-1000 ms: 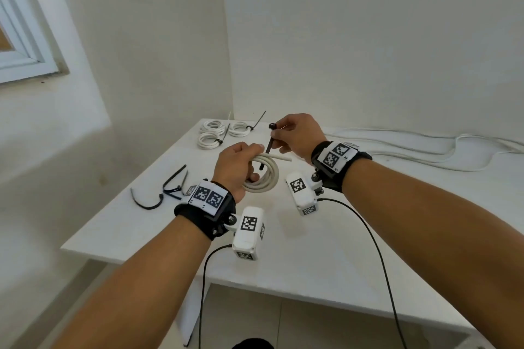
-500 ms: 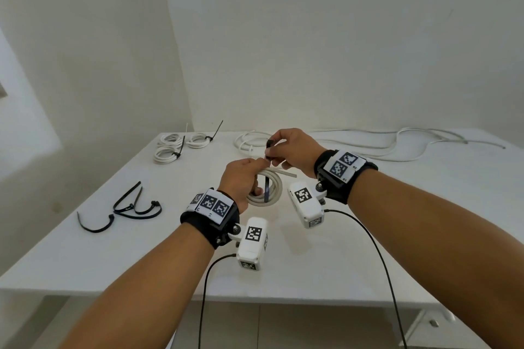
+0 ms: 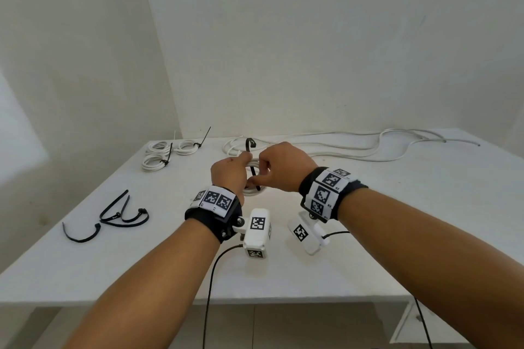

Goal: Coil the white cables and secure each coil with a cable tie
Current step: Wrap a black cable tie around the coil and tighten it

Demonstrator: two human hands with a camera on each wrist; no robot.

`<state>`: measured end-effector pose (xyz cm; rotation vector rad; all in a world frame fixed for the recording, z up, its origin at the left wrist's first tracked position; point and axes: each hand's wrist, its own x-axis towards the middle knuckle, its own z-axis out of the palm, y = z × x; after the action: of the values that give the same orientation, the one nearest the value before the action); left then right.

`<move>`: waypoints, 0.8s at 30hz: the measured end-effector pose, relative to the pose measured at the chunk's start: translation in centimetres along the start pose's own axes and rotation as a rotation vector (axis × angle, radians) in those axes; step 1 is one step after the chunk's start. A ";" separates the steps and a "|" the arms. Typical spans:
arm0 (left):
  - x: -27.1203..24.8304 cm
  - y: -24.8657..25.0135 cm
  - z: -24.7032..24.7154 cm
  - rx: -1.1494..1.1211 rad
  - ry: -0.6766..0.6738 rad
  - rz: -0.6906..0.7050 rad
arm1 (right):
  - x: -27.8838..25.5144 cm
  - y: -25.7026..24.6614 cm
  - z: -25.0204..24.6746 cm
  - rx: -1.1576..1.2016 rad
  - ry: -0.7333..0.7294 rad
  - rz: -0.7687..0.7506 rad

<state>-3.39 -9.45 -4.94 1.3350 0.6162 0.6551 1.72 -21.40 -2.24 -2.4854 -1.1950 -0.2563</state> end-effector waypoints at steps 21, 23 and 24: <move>0.2 -1.3 -0.3 0.082 0.018 -0.025 | -2.0 -1.9 -2.0 -0.185 0.076 -0.017; 0.5 -1.5 -0.8 0.092 0.032 -0.044 | -1.9 -1.1 -2.2 -0.027 0.145 -0.035; 0.4 -1.6 -0.8 0.090 0.023 -0.051 | -1.8 -0.7 -2.2 0.030 0.165 -0.047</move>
<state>-3.61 -8.78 -6.65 1.3923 0.7030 0.6076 -0.01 -23.18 -0.60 -2.3610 -1.1801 -0.4433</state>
